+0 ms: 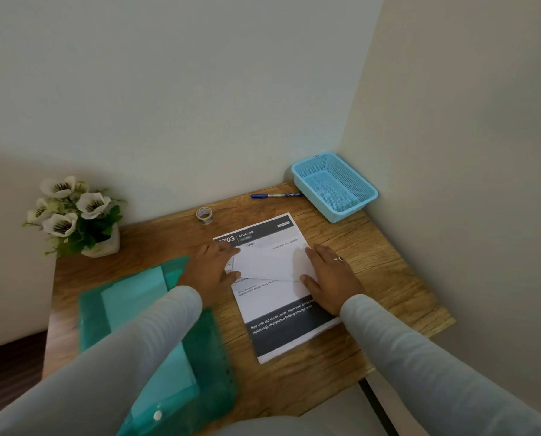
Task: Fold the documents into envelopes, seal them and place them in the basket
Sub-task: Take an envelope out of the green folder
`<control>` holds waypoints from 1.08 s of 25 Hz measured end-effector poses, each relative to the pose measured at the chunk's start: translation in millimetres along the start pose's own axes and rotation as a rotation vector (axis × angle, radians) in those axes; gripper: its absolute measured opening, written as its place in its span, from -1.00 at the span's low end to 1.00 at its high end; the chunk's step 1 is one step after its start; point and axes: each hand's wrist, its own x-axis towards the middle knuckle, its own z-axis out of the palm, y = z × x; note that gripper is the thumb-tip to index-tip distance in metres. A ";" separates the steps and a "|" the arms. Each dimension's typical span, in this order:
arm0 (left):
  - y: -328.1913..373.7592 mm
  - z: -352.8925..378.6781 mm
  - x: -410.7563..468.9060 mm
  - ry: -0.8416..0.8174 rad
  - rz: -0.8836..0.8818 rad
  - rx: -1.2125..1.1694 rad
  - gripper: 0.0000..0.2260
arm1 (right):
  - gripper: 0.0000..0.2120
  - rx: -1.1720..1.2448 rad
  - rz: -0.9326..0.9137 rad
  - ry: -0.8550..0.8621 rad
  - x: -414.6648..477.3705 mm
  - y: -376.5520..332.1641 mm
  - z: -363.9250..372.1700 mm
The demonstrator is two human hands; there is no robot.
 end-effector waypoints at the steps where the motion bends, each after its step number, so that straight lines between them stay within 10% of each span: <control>1: -5.0 -2.7 -6.1 0.022 0.000 -0.028 -0.50 | -0.36 0.013 0.009 -0.003 -4.8 -6.3 -2.3; 15: -127.7 -25.1 -166.6 -0.078 0.095 -0.114 -0.69 | -0.49 0.168 -0.192 -0.075 -109.6 -200.4 39.8; 27: -126.4 -1.2 -210.6 -0.337 0.144 0.159 -0.20 | -0.69 0.026 -0.219 -0.219 -140.9 -246.7 66.7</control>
